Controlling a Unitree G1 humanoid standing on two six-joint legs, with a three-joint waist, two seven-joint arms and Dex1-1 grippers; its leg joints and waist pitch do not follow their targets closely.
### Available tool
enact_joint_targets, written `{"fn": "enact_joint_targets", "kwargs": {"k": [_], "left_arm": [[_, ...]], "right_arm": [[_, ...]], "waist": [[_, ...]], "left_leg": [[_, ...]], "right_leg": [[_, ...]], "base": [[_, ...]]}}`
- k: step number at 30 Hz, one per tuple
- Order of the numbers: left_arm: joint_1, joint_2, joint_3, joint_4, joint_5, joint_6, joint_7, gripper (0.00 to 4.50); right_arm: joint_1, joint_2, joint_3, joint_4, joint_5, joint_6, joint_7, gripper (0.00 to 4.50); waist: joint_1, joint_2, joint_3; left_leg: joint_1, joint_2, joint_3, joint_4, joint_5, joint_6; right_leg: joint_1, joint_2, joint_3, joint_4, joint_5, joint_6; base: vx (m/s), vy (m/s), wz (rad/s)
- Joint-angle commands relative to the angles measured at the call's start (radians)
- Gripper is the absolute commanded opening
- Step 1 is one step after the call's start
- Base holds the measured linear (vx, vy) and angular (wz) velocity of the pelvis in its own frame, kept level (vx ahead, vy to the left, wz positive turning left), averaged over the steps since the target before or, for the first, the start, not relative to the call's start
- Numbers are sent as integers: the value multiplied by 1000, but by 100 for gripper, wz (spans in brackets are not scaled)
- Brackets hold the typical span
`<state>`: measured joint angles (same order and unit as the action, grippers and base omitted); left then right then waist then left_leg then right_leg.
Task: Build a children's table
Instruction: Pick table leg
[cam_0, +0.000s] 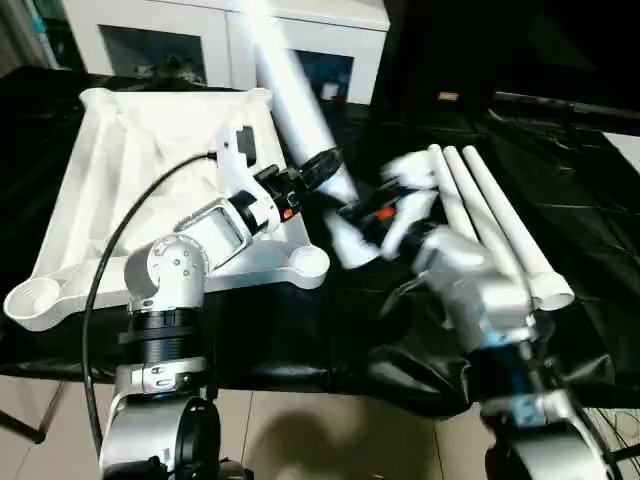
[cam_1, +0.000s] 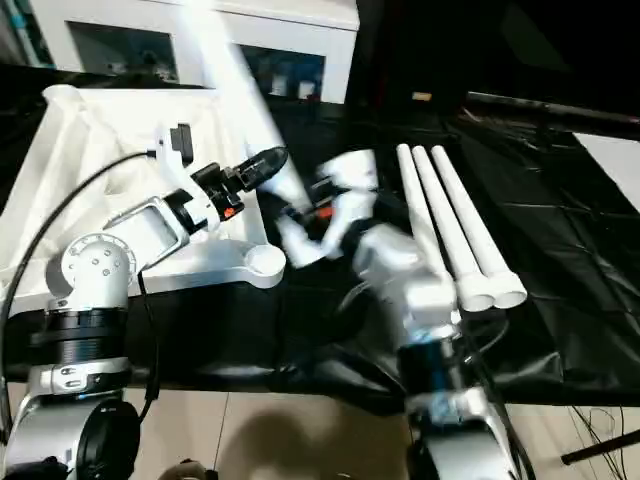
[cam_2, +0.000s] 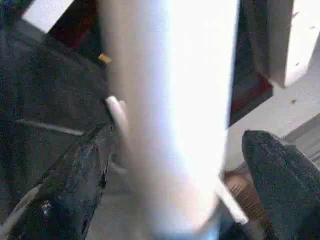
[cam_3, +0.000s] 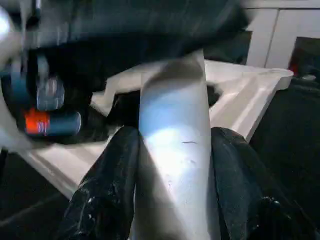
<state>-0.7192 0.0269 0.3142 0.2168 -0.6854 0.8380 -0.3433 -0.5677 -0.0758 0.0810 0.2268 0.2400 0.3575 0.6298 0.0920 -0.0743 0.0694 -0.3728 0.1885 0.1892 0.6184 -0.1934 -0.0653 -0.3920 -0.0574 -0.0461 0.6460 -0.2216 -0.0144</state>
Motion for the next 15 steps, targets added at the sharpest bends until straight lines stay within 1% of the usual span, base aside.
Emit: {"fn": "enact_joint_targets", "kwargs": {"k": [1, 2, 3, 4, 5, 6, 7, 8, 10, 11, 12, 13, 14, 15], "left_arm": [[-24, -7, -5, 3, -9, 10, 22, 433], [-26, -11, -1, 4, -4, 13, 36, 415], [-26, -12, 0, 4, -4, 14, 40, 415], [-26, -21, 9, 3, -5, 18, 60, 415], [-23, -20, 5, -3, 10, 12, 78, 400], [-21, -19, 4, -6, 20, 7, 93, 384], [-17, -18, 3, -13, 36, 1, 120, 373], [-10, -18, 2, -25, 44, -4, 148, 373], [-5, -19, 0, -32, 46, -5, 154, 367], [-2, -19, -2, -38, 50, -6, 159, 367], [3, -23, -6, -46, 65, -13, 178, 336], [6, -26, -4, -52, 66, -14, 190, 329], [5, -27, -4, -48, 75, -23, 203, 326], [3, -24, -7, -38, 83, -30, 206, 326]], "right_arm": [[18, -20, 4, -42, -14, 1, -17, 180], [25, -23, 15, -57, -16, 6, -27, 180], [26, -23, 18, -58, -20, 6, -31, 180], [29, -26, 32, -64, -37, 4, -47, 180], [27, -24, 38, -61, -54, 0, -62, 180], [21, -22, 44, -51, -73, -9, -77, 180], [12, -15, 47, -36, -91, -15, -101, 180], [6, -4, 51, -31, -109, -17, -126, 180], [7, 0, 53, -35, -112, -15, -132, 180], [7, 3, 55, -37, -114, -14, -136, 180], [7, 11, 65, -39, -123, -17, -141, 180], [10, 13, 73, -46, -126, -16, -146, 180], [13, 14, 78, -50, -127, -16, -148, 180], [12, 14, 84, -47, -131, -20, -150, 180]], "waist": [[0, 17, -76], [-1, 14, -75], [-1, 14, -76], [-3, 10, -76], [-3, 1, -75], [-2, 5, -75], [-4, 7, -74], [-5, 7, -75], [-4, 7, -76], [-4, 9, -75], [-4, 10, -76], [-4, 15, -75], [-4, 15, -76], [-4, 19, -75]], "left_leg": [[19, 43, -20, -74, -66, 10], [17, 44, -21, -75, -62, 8], [18, 44, -22, -74, -61, 8], [16, 43, -21, -74, -54, 10], [16, 42, -20, -73, -56, 13], [15, 42, -21, -73, -53, 13], [16, 43, -21, -74, -53, 9], [15, 44, -22, -74, -54, 5], [17, 42, -21, -73, -53, 6], [17, 43, -21, -74, -51, 7], [17, 43, -21, -74, -47, 7], [16, 43, -22, -74, -48, 7], [16, 42, -22, -74, -53, 6], [17, 42, -22, -75, -58, 4]], "right_leg": [[56, -81, 51, -66, 53, -233], [57, -81, 51, -65, 53, -223], [57, -81, 51, -65, 55, -222], [58, -80, 51, -64, 56, -220], [58, -81, 52, -68, 47, -215], [58, -82, 51, -66, 42, -214], [56, -82, 51, -68, 30, -207], [55, -82, 51, -66, 27, -204], [55, -81, 52, -66, 30, -200], [54, -80, 52, -65, 41, -200], [54, -80, 51, -64, 49, -200], [53, -79, 51, -64, 58, -200], [54, -80, 51, -64, 62, -199], [53, -80, 52, -65, 60, -199]], "base": [[0, 0, 0], [0, 0, 0], [0, 0, 0], [0, 0, 0], [0, 0, 0], [0, 0, 0], [0, 0, 0], [0, 0, 0], [0, 0, 0], [0, 0, 0], [0, 0, 0], [0, 0, 0], [0, 0, 0], [0, 0, 0]]}}
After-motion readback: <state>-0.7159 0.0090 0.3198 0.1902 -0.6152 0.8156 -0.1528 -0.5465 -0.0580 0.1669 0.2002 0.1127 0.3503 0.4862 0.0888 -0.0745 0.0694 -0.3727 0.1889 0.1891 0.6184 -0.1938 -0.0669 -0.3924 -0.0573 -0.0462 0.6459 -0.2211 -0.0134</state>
